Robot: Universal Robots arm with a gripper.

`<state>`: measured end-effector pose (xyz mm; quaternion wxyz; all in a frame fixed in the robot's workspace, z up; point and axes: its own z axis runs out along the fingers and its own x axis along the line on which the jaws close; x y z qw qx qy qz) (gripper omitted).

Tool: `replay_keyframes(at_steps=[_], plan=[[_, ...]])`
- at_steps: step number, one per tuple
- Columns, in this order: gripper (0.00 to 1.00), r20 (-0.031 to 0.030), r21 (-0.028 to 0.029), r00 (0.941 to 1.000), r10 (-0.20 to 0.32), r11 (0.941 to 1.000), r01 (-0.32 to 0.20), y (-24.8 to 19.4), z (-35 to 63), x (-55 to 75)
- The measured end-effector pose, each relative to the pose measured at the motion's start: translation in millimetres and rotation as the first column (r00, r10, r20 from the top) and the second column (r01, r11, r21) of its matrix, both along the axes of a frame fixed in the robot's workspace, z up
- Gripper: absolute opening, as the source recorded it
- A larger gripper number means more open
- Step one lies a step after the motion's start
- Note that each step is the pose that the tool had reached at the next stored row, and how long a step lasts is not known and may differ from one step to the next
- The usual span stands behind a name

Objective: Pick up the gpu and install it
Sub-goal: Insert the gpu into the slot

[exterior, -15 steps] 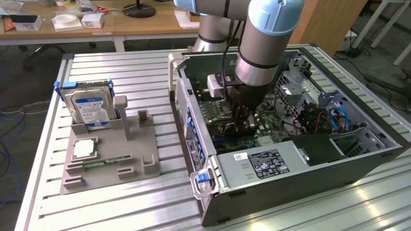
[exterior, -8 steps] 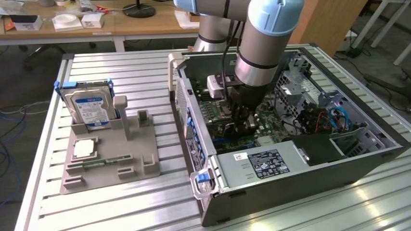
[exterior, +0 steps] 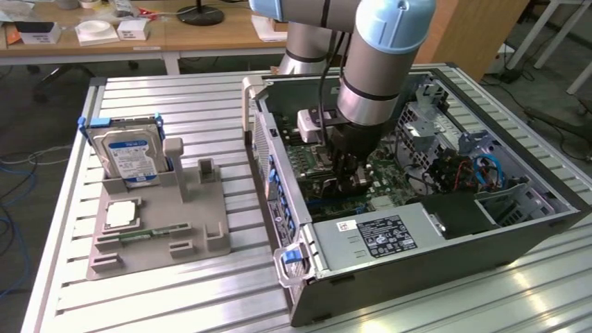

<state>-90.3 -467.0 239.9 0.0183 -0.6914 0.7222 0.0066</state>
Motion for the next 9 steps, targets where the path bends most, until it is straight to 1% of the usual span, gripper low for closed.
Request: replay_keyframes(at_steps=[5,9], plan=[[0.27,0.0009,0.0021,1.0,0.0,1.0,0.0,0.3,1.4,0.0],[0.27,0.0004,0.0007,1.0,0.0,1.0,0.0,0.1,2.9,0.0]])
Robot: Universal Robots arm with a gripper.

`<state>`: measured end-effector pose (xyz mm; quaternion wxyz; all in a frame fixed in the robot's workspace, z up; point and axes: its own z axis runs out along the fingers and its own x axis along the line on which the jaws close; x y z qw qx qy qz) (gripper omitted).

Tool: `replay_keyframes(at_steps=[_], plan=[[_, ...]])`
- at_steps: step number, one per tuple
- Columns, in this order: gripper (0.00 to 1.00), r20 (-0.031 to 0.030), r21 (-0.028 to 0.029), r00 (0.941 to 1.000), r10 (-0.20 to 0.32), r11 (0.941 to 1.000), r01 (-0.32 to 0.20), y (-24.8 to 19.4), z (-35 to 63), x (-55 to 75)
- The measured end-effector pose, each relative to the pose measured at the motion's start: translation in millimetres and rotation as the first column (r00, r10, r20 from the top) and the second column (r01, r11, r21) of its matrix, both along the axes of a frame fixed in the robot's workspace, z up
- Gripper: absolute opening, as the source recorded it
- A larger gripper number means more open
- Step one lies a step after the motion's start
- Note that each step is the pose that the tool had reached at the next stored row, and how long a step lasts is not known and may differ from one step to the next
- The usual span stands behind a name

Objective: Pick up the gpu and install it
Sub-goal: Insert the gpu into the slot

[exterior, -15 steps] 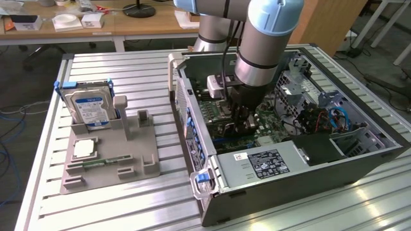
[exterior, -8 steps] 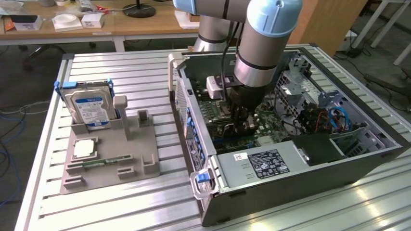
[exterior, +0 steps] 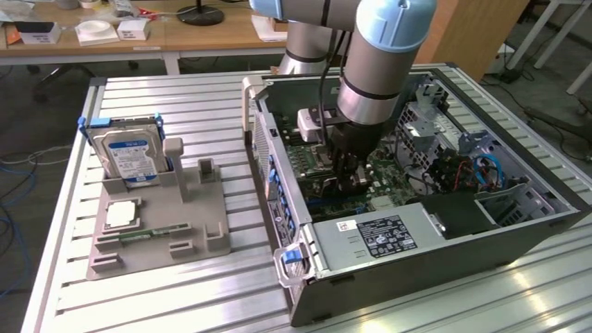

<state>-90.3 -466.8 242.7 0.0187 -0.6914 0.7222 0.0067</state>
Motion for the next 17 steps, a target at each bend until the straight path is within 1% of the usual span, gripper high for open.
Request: replay_keyframes(at_steps=[6,12,17], plan=[[0.27,-0.0001,-0.0002,1.0,0.0,1.0,0.0,0.0,0.1,0.0],[0.27,-0.0001,-0.0002,1.0,0.007,1.0,-0.007,1.3,0.0,0.0],[0.27,-0.0001,-0.0002,1.0,0.01,1.0,-0.01,1.4,-0.1,0.0]])
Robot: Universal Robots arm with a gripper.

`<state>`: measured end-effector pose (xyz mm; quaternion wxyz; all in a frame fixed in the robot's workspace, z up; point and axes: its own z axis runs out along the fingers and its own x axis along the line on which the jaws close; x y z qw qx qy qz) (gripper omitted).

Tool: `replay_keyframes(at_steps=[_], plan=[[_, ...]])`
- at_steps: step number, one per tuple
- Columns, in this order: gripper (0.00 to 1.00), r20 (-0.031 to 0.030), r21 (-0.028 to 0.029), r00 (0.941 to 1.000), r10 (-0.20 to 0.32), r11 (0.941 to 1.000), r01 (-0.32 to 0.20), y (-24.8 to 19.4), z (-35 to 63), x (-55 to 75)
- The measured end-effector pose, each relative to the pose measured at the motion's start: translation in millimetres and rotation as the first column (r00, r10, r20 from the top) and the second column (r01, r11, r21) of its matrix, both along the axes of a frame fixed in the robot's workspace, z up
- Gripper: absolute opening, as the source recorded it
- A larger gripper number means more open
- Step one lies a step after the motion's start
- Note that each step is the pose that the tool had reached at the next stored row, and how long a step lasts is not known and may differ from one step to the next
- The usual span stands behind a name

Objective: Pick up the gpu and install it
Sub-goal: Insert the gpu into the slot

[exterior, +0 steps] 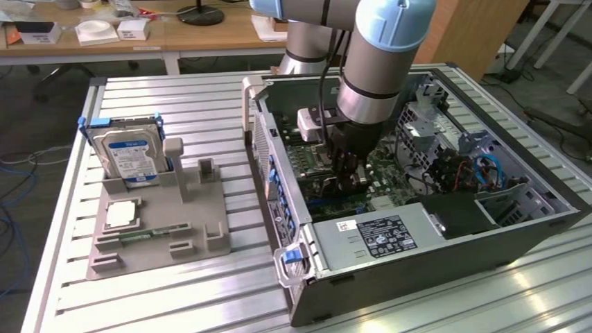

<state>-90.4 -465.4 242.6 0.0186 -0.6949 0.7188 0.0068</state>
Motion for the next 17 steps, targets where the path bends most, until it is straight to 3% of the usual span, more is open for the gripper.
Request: replay_keyframes(at_steps=[17], plan=[[0.27,-0.0001,0.0015,1.0,0.01,0.9999,-0.01,0.9,-3.6,0.0]])
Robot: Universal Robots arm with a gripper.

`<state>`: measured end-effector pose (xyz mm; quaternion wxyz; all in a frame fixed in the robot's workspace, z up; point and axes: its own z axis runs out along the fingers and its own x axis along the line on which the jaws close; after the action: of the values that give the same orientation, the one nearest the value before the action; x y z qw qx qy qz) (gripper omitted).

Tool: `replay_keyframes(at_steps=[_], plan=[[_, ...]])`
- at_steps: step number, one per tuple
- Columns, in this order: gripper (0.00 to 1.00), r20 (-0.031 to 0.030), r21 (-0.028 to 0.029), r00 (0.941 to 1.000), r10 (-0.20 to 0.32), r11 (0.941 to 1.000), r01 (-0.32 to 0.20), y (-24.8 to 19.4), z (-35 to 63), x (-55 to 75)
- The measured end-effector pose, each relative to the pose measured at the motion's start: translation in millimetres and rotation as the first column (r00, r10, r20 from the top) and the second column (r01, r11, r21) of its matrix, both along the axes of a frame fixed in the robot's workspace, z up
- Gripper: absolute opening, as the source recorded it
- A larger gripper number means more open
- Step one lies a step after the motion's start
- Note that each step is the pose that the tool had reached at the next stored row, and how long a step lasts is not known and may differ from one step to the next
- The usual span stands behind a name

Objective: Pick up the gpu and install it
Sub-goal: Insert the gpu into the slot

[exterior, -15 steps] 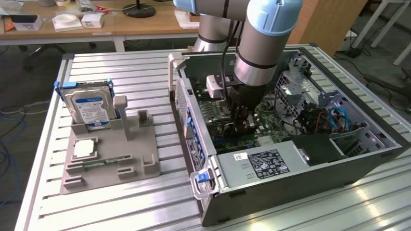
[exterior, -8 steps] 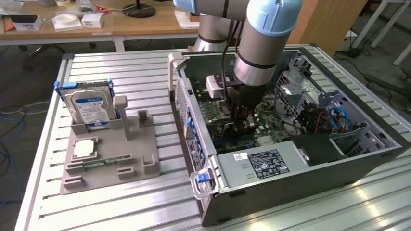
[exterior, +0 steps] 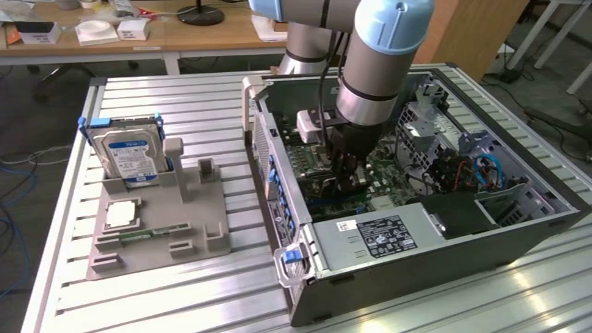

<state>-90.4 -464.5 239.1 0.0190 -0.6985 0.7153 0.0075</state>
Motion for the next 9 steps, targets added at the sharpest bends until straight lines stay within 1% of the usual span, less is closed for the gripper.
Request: replay_keyframes(at_steps=[9], plan=[[0.27,0.0001,0.0005,1.0,0.0,1.0,0.0,0.0,-2.1,-0.1]])
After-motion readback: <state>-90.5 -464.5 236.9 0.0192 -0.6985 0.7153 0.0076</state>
